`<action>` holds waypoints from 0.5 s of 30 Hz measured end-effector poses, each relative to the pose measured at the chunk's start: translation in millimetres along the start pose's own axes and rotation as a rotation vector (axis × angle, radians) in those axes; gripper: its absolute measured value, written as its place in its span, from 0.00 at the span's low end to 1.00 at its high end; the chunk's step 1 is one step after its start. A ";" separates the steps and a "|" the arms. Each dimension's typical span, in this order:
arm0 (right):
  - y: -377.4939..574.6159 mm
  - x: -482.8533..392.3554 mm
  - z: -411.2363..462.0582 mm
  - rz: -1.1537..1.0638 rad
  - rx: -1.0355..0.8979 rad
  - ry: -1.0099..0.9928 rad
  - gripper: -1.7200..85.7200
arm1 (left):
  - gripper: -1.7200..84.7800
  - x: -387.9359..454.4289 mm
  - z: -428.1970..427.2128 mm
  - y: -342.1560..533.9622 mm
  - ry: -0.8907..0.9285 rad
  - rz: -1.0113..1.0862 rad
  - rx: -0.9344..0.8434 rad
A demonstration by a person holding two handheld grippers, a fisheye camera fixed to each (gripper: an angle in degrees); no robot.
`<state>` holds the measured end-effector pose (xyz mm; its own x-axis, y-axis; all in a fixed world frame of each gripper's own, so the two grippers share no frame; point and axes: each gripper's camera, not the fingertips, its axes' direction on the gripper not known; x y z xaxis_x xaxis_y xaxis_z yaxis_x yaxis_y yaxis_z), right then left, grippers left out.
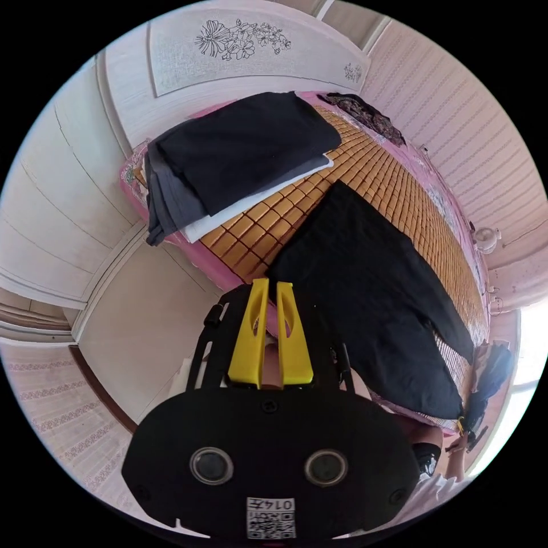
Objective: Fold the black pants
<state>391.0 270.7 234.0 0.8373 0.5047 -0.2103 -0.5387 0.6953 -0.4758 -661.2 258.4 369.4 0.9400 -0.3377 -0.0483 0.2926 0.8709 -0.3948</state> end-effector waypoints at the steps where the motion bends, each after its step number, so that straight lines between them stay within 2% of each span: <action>1: -3.8 -2.4 -9.8 -0.028 0.033 -0.008 0.02 | 0.02 2.5 -5.8 -1.5 0.002 0.017 0.014; 9: -94.3 -67.7 -39.3 -0.319 0.128 0.004 0.03 | 0.03 71.2 -55.2 -73.0 0.091 0.212 0.203; 12: -155.4 -98.1 -21.4 -0.326 0.069 -0.002 0.04 | 0.05 86.2 -42.0 -103.1 0.225 0.047 0.269; 15: -198.1 -116.7 12.1 -0.216 0.010 0.012 0.05 | 0.07 88.7 -12.9 -112.4 0.280 -0.159 0.249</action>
<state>398.9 80.2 363.2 0.9344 0.3372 -0.1145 -0.3473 0.7920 -0.5020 -613.0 126.0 397.6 0.8058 -0.5291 -0.2659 0.4961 0.8484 -0.1848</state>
